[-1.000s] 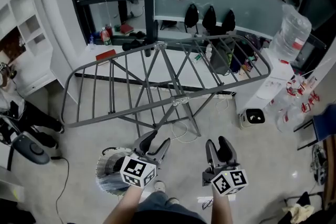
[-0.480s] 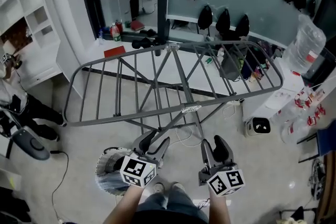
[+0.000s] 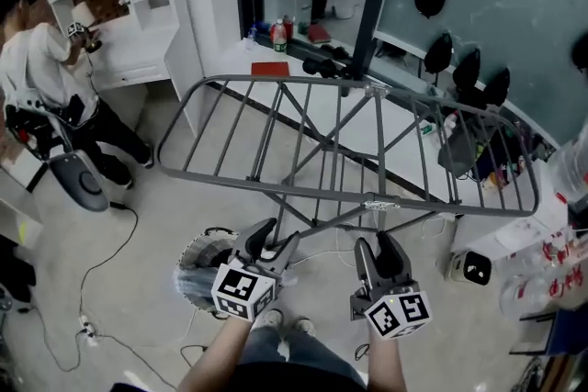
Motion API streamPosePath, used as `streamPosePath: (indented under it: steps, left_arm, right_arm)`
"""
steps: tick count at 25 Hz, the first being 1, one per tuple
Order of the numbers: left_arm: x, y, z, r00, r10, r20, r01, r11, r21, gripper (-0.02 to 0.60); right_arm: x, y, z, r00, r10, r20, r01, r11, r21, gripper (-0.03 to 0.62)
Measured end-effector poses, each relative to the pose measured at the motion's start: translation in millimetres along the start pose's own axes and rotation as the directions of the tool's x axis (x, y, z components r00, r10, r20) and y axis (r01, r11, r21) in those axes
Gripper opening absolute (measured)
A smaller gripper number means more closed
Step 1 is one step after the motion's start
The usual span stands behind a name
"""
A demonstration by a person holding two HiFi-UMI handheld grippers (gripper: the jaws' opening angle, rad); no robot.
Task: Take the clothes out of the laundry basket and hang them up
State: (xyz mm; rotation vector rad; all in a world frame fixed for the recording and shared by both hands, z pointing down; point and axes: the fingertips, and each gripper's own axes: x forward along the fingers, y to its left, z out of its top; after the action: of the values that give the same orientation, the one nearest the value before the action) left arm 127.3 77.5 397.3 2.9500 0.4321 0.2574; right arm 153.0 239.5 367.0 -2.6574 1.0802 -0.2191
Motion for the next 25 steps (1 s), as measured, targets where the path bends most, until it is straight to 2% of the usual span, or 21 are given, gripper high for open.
streamPosePath:
  steps: [3, 6, 9, 14, 17, 20, 23, 25]
  left_arm:
    - [-26, 35, -4, 0.993, 0.118, -0.002, -0.118, 0.993, -0.016, 0.206]
    - [-64, 74, -10, 0.967, 0.253, -0.002, -0.253, 0.967, -0.041, 0.206]
    - [-107, 110, -20, 0.924, 0.382, -0.006, -0.381, 0.921, -0.080, 0.206]
    - [-176, 149, -38, 0.841, 0.541, -0.024, -0.540, 0.833, -0.123, 0.206]
    - [-206, 160, -51, 0.803, 0.595, -0.038, -0.594, 0.792, -0.142, 0.206]
    - [-222, 161, -69, 0.780, 0.622, -0.064, -0.624, 0.766, -0.158, 0.206]
    - [-225, 162, -86, 0.781, 0.617, -0.091, -0.623, 0.764, -0.168, 0.206]
    - [-227, 162, -105, 0.791, 0.602, -0.108, -0.611, 0.773, -0.171, 0.206]
  right_arm:
    - [31, 22, -13, 0.994, 0.102, -0.038, -0.101, 0.995, 0.018, 0.206]
    - [63, 58, -30, 0.971, 0.225, -0.082, -0.223, 0.974, 0.038, 0.206]
    - [93, 105, -50, 0.928, 0.351, -0.125, -0.345, 0.936, 0.066, 0.206]
    - [125, 180, -77, 0.852, 0.481, -0.205, -0.469, 0.877, 0.108, 0.206]
    - [134, 206, -98, 0.806, 0.543, -0.237, -0.532, 0.839, 0.113, 0.206]
    - [137, 214, -123, 0.767, 0.585, -0.264, -0.574, 0.809, 0.128, 0.206]
    - [138, 215, -142, 0.756, 0.584, -0.296, -0.571, 0.809, 0.137, 0.206]
    - [135, 216, -160, 0.762, 0.561, -0.324, -0.549, 0.825, 0.135, 0.206]
